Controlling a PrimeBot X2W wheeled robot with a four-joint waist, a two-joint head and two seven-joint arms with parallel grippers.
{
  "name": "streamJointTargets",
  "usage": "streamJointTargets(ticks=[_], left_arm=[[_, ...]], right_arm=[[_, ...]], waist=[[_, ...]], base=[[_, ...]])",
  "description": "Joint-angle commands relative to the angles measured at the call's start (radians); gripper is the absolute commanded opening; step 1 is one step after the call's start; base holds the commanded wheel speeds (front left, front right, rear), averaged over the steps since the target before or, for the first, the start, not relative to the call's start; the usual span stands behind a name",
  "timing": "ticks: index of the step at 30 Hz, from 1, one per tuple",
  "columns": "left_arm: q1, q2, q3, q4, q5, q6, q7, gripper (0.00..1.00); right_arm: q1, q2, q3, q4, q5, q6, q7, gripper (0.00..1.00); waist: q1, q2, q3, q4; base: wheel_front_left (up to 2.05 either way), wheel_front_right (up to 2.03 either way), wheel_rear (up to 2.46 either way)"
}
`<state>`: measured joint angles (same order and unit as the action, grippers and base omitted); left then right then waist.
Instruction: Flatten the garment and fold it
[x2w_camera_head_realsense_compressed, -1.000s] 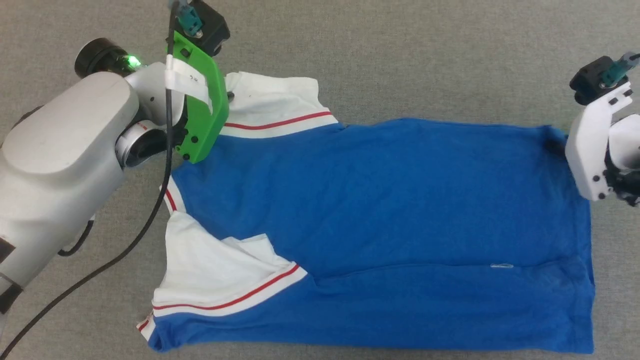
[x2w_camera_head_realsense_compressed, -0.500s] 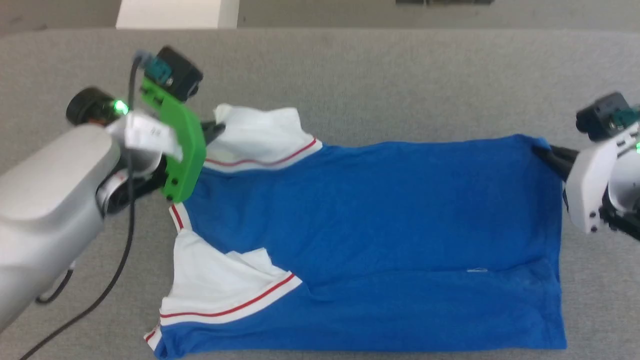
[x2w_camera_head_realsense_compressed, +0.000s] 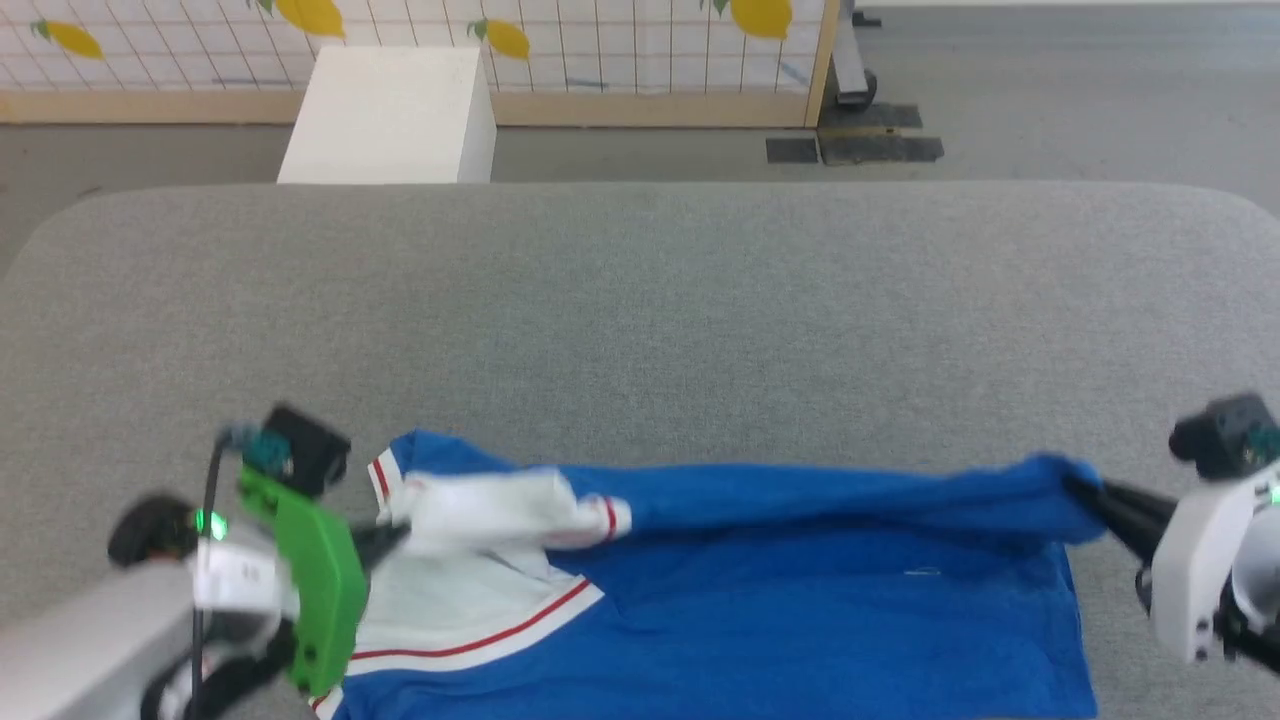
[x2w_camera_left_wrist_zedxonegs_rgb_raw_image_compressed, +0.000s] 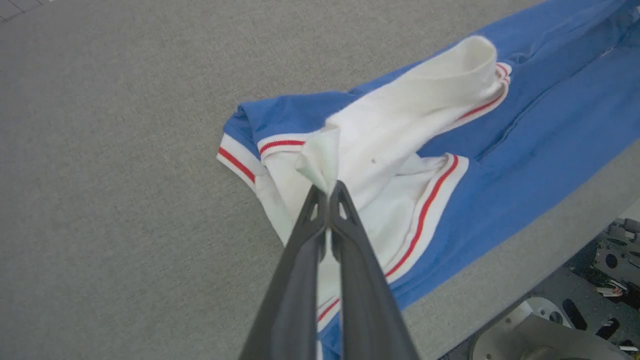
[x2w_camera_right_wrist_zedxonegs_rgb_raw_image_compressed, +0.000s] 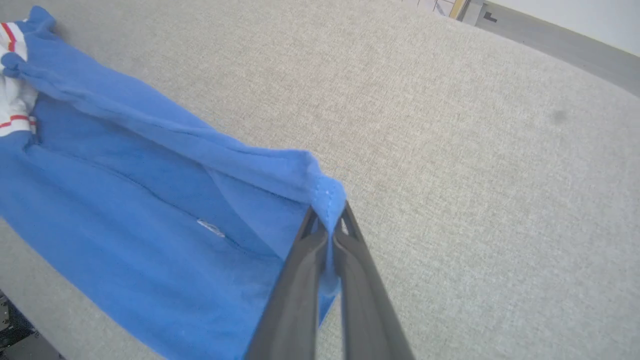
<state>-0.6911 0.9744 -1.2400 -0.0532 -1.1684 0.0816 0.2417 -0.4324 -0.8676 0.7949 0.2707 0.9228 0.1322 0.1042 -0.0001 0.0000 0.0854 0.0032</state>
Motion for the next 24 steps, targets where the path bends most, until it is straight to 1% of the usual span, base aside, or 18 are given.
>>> streamJointTargets(ticks=[1,4,7,13,14,15,16,17,20,21,24], left_arm=[[0.042,0.005,-0.003,-0.007,-0.017,0.014,-0.016,0.0],[0.105,-0.002,-0.011,-0.005,-0.031,0.03,-0.034,0.0],[0.158,-0.03,-0.017,0.022,-0.049,0.038,-0.051,0.0],[0.206,-0.101,-0.017,0.12,-0.077,0.021,-0.082,0.0],[0.206,-0.111,-0.017,0.138,-0.074,0.017,-0.089,0.0],[0.208,-0.119,-0.017,0.15,-0.074,0.014,-0.096,0.0],[0.209,-0.127,-0.012,0.162,-0.071,0.013,-0.113,0.58],[0.209,-0.13,-0.006,0.171,-0.065,0.015,-0.133,1.0],[0.211,-0.125,0.01,0.194,-0.035,0.024,-0.203,1.0],[0.211,-0.122,0.016,0.193,-0.022,0.033,-0.225,1.0],[0.22,-0.115,0.057,0.177,0.005,0.082,-0.336,1.0]], right_arm=[[0.038,0.007,-0.013,-0.005,0.005,-0.002,-0.001,0.0],[0.098,0.025,-0.027,-0.002,0.0,-0.002,0.014,0.0],[0.145,0.049,-0.025,0.013,-0.01,-0.002,0.037,0.0],[0.186,0.111,-0.015,0.074,-0.039,-0.002,0.061,0.0],[0.189,0.124,-0.02,0.086,-0.037,-0.002,0.064,0.02],[0.192,0.133,-0.023,0.089,-0.032,-0.002,0.066,0.42],[0.191,0.139,-0.034,0.089,-0.031,-0.002,0.058,1.0],[0.189,0.142,-0.043,0.088,-0.035,-0.002,0.051,1.0],[0.185,0.127,-0.072,0.062,-0.067,-0.002,0.034,1.0],[0.185,0.121,-0.086,0.049,-0.073,-0.002,0.029,1.0],[0.183,0.09,-0.138,-0.017,-0.104,-0.002,0.026,1.0]], waist=[[0.0001,0.0,-0.007,0.004],[0.0001,0.0,-0.004,0.006],[0.0001,0.0,0.003,0.01],[0.0001,0.0,0.019,0.016],[0.0001,0.0,0.017,0.017],[0.0001,0.0,0.015,0.017],[0.0001,0.0,0.01,0.017],[0.0001,0.0,0.006,0.016],[0.0001,0.0,-0.016,0.014],[0.0001,0.0,-0.024,0.013],[0.0001,0.0,-0.044,0.007]], base=[[0.0,0.0,0.0],[0.0,0.0,0.0],[0.0,0.0,0.0],[0.0,0.0,0.0],[0.0,0.0,0.0],[0.0,0.0,0.0],[0.0,0.0,0.0],[0.0,0.0,0.0],[0.0,0.0,0.0],[0.0,0.0,0.0],[0.0,0.0,0.0]])
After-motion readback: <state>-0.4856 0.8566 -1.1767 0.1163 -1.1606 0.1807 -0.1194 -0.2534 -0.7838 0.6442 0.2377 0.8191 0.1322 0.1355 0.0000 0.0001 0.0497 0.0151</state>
